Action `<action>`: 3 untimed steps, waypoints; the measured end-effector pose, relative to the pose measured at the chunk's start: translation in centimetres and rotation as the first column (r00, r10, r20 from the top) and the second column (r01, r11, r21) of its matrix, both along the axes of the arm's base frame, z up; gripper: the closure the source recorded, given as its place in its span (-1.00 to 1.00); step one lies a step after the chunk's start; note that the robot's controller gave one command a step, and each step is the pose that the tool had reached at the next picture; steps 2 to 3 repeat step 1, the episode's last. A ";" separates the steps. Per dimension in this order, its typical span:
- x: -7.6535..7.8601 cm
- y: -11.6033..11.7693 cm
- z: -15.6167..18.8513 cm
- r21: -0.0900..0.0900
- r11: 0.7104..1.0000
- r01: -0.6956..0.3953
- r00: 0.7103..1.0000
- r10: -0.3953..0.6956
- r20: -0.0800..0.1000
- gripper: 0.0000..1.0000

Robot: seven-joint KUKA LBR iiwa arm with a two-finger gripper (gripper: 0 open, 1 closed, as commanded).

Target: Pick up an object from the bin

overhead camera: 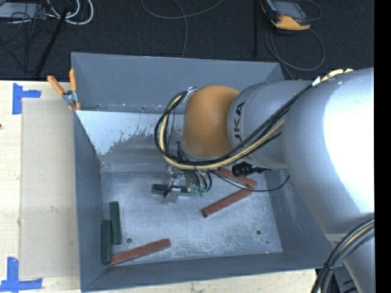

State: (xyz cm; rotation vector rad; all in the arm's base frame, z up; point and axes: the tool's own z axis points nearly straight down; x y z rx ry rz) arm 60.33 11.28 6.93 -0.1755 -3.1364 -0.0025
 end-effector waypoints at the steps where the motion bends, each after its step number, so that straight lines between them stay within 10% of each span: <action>1: 0.2 0.1 7.0 0.001 1.000 0.001 1.000 -0.001 0.007 1.00; 3: 0.2 0.1 7.0 0.001 1.000 0.001 1.000 -0.001 0.007 1.00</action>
Offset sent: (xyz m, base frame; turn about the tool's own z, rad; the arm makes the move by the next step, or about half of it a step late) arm -0.0002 0.0002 0.0661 0.0000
